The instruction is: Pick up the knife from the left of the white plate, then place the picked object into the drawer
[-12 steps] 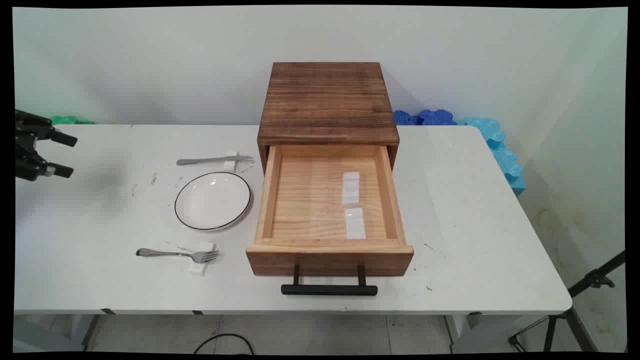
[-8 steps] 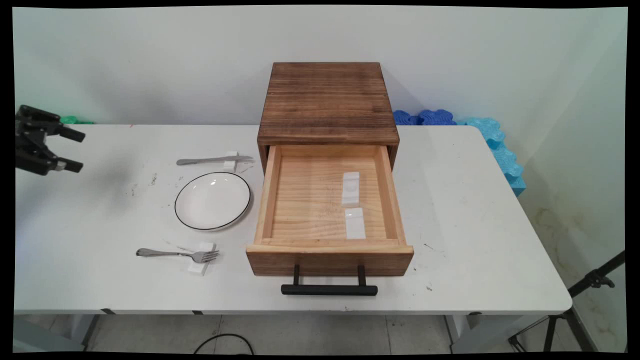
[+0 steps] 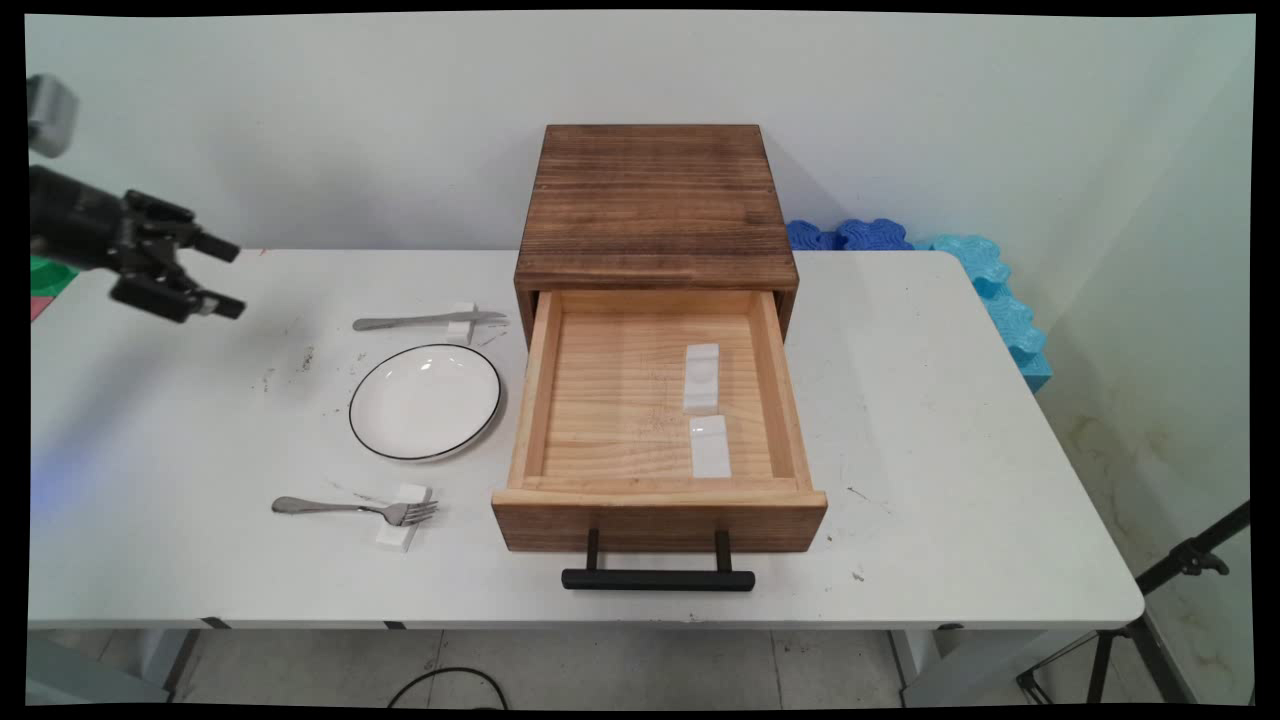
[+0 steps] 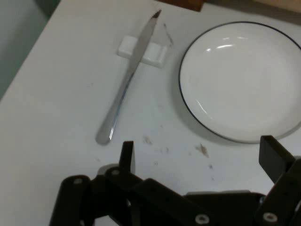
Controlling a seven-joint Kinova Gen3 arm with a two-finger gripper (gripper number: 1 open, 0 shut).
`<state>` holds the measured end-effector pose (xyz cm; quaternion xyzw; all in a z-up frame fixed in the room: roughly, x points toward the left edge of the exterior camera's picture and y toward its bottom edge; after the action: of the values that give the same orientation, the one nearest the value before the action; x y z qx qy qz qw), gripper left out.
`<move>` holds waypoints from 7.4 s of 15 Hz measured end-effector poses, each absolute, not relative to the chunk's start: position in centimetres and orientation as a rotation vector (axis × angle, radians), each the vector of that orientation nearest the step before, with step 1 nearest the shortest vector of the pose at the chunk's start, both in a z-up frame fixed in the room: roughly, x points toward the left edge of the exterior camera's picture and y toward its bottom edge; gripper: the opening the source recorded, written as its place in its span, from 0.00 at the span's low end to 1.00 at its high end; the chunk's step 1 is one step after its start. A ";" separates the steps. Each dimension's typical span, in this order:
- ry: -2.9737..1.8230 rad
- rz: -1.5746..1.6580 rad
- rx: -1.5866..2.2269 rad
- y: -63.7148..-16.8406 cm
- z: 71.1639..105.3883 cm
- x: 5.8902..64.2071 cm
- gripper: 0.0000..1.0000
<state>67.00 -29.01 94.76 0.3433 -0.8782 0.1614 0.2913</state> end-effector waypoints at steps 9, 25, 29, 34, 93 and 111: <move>-2.472 0.481 0.849 -36.8 92.4 62.2 1.00; -2.781 0.433 0.546 -48.1 85.7 56.7 1.00; -2.824 0.408 0.489 -49.7 84.7 56.0 1.00; -2.859 0.377 0.443 -50.9 83.7 55.4 1.00; -2.759 0.398 0.496 -43.3 95.7 49.8 0.00; -2.649 0.377 0.388 -42.7 99.4 35.2 0.00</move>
<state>35.18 -42.75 99.43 0.1402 -0.9564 0.1360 0.2172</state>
